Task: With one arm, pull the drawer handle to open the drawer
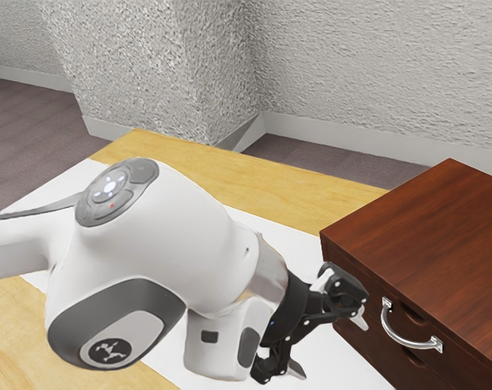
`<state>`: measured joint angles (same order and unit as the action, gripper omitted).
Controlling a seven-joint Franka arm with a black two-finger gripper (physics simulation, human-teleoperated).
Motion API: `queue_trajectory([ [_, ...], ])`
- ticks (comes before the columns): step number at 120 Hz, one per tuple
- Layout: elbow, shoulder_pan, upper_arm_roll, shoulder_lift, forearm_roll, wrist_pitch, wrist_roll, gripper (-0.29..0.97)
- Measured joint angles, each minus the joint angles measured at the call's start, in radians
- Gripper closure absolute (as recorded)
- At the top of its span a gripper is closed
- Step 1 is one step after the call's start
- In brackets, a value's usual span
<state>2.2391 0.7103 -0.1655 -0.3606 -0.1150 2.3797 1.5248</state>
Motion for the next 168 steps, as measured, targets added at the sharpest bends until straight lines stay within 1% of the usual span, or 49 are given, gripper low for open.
queue_trajectory([
  [20, -0.023, -0.004, -0.011, 0.047, 0.018, 0.047, -0.029, 0.0],
  [66, -0.054, -0.005, -0.019, 0.12, 0.05, 0.1, -0.072, 0.0],
  [117, -0.048, 0.003, -0.009, 0.133, 0.082, 0.119, -0.098, 0.0],
  [134, -0.046, 0.006, 0.003, 0.132, 0.087, 0.12, -0.103, 0.0],
  [168, -0.04, 0.005, 0.0, 0.153, 0.089, 0.119, -0.121, 0.0],
])
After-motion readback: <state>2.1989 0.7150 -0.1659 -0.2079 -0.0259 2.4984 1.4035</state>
